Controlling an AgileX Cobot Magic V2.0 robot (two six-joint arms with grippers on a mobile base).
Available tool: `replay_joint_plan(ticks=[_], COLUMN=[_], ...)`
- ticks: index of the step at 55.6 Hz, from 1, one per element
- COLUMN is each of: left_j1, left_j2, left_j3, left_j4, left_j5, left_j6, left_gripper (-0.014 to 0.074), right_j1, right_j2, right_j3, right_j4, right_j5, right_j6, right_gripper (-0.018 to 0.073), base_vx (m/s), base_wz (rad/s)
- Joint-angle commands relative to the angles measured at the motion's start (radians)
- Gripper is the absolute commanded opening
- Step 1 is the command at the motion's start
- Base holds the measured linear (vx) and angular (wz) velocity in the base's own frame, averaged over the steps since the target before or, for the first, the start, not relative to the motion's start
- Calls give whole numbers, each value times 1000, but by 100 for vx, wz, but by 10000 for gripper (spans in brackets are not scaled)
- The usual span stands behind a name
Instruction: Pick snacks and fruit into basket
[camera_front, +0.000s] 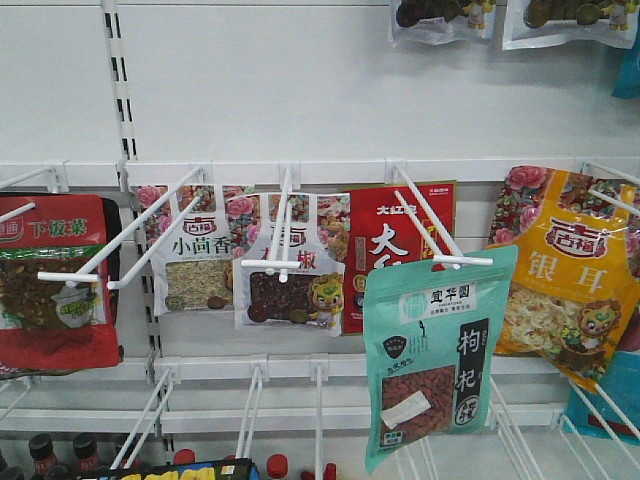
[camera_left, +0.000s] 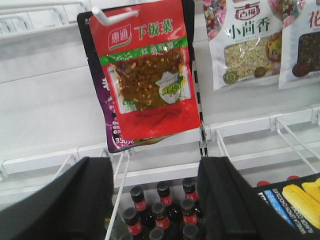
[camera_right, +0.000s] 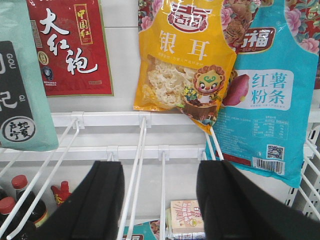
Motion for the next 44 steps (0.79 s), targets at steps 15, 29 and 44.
replay_joint_plan(ticks=[15,29,44], left_j1=[0,-129,-432], left_j2=[9,8,10], left_j3=[-25,97,265], left_j4=[-9,42,42], left_j5=[-137,-131,-192], left_j6=[-191,-844,-1404], left_gripper=[494,536,589], right_j1=[-2,-2,-2], right_j2=[10,10,10], right_j3=[-32,-32,-32], right_j4=[-3,-3,-3], right_j5=[-79,-79,-79], right_j6=[-7,-7,-7], right_gripper=[414,414,414], base_vx=[0,0,0], base_wz=[0,0,0])
